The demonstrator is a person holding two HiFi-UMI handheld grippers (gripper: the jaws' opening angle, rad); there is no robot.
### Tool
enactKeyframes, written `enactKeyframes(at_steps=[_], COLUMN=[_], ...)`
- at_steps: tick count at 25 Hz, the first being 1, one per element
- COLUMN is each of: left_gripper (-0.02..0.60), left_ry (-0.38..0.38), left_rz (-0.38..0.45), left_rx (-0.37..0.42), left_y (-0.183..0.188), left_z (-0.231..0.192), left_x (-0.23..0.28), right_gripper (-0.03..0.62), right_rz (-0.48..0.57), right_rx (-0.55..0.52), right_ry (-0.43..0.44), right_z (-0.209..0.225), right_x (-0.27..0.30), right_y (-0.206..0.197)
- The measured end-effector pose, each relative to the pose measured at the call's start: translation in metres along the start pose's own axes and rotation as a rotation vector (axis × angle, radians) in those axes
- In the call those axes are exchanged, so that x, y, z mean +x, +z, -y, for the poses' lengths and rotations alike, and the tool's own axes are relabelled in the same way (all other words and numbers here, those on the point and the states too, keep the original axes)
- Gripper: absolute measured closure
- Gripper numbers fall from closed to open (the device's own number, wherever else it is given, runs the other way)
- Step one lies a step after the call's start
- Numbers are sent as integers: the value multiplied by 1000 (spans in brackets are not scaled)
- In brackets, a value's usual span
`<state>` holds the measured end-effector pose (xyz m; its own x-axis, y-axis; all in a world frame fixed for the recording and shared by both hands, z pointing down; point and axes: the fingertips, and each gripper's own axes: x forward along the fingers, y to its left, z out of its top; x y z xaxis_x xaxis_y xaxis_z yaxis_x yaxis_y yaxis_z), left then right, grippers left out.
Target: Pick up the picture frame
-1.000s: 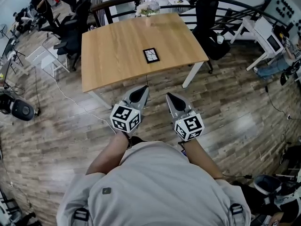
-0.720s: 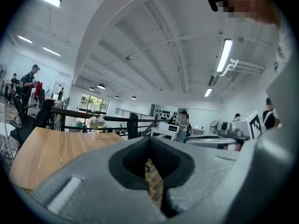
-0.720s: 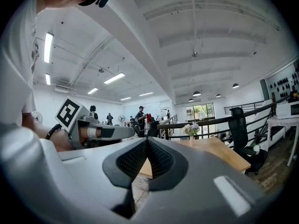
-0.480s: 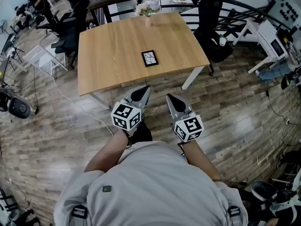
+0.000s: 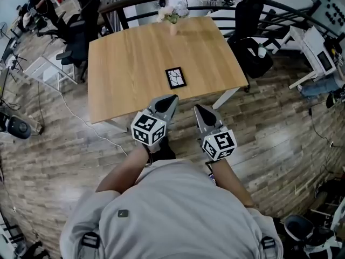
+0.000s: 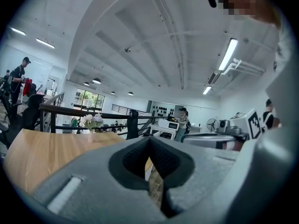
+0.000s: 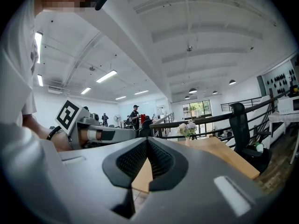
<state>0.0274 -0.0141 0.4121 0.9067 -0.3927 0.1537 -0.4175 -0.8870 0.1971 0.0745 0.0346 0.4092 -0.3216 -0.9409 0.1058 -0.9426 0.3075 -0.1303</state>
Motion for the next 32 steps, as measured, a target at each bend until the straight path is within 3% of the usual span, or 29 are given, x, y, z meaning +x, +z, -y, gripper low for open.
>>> enactKeyframes(at_steps=[7, 14, 21, 32], left_gripper=[580, 580, 580, 580], left_ry=[-39, -77, -74, 47], left_rz=[-5, -25, -54, -111], left_rx=[6, -21, -68, -140], left_y=[5, 41, 39, 14], left_z=[-73, -141, -177, -227], left_x=[26, 63, 92, 140], right_gripper=[585, 585, 582, 572], right_rz=[-6, -35, -78, -181], right_rx=[-2, 11, 36, 61], right_ry=[-8, -25, -4, 133], right_z=[18, 46, 73, 134], right_x=[85, 164, 204, 273], right_y=[-2, 23, 17, -10])
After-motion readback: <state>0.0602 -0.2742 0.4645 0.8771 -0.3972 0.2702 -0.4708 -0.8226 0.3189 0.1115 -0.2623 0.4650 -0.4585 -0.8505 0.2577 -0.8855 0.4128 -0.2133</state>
